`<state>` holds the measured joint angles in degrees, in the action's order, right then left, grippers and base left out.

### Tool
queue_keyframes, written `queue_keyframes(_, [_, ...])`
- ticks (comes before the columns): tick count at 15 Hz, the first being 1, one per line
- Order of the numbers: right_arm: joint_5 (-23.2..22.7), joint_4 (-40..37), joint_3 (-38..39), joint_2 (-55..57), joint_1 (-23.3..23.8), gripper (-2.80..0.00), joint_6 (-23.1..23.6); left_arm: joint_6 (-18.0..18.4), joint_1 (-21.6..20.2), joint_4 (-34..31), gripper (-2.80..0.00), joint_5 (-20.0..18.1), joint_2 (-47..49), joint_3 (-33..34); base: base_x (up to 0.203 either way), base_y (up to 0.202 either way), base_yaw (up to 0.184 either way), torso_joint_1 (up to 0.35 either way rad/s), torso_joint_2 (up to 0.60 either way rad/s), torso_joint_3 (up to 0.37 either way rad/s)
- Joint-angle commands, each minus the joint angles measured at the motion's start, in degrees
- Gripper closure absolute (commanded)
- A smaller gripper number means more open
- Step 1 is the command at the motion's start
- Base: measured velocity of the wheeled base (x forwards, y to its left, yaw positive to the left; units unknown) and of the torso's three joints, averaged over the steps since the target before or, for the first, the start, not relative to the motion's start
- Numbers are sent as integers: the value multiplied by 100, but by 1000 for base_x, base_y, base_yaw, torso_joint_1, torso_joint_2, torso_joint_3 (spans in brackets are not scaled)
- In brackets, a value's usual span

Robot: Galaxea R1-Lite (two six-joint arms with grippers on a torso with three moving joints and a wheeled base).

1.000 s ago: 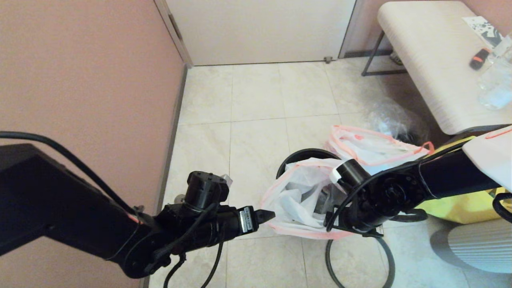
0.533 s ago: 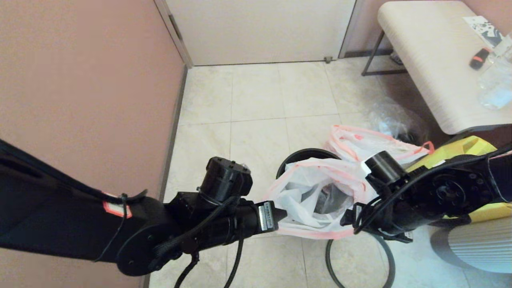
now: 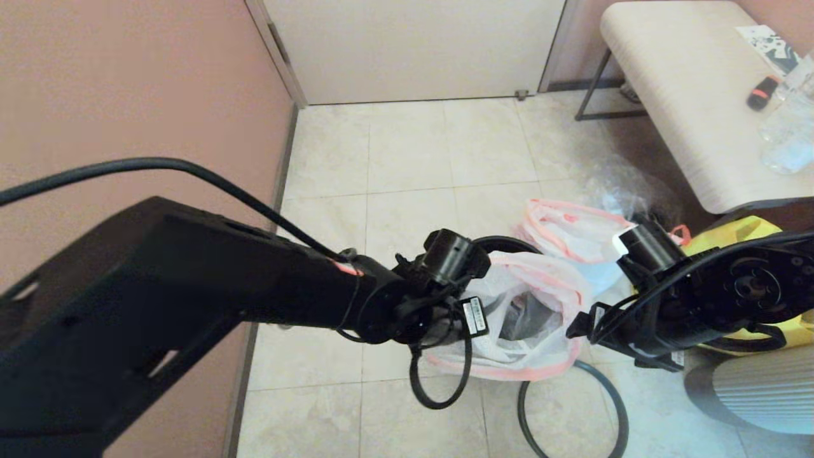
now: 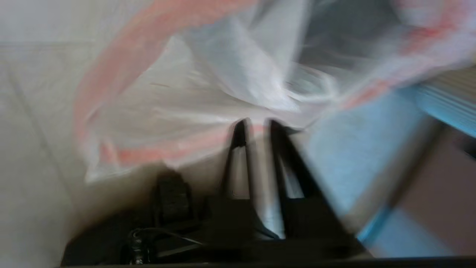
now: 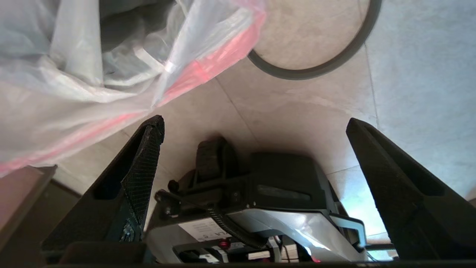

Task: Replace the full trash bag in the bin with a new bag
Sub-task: Put the new garbage bag on the trash can

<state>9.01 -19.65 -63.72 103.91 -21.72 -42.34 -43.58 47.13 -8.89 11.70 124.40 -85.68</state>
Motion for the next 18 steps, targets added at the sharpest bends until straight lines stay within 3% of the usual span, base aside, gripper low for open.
queue_keyframes(1, [-41,34,-34,145,72,-280,-43,-128,-37,-443,-280,161,899,-739,0,0,0,0,0,0])
queue_keyframes(5, [-340,238,-46,338,135,-280,-73,-204,-310,-1054,-280,481,1538,-1754,0,0,0,0,0,0])
queue_keyframes(7, [-354,391,-62,338,116,-280,-82,-199,-394,-1117,-280,702,1670,-2052,0,0,0,0,0,0])
queue_keyframes(10, [-356,394,-45,246,120,-280,-81,-149,-389,-1100,-280,726,1909,-2530,0,0,0,0,0,0])
queue_keyframes(14, [-353,362,-175,86,10,-280,-73,-63,-488,-916,-280,738,2275,-2555,0,0,0,0,0,0])
queue_keyframes(15, [-356,357,-195,50,-10,-280,-73,-59,-547,-894,0,738,2290,-2553,0,0,0,0,0,0])
queue_keyframes(18, [-356,293,-194,-11,-17,-280,-73,-46,-564,-790,0,738,2255,-2550,0,0,0,0,0,0])
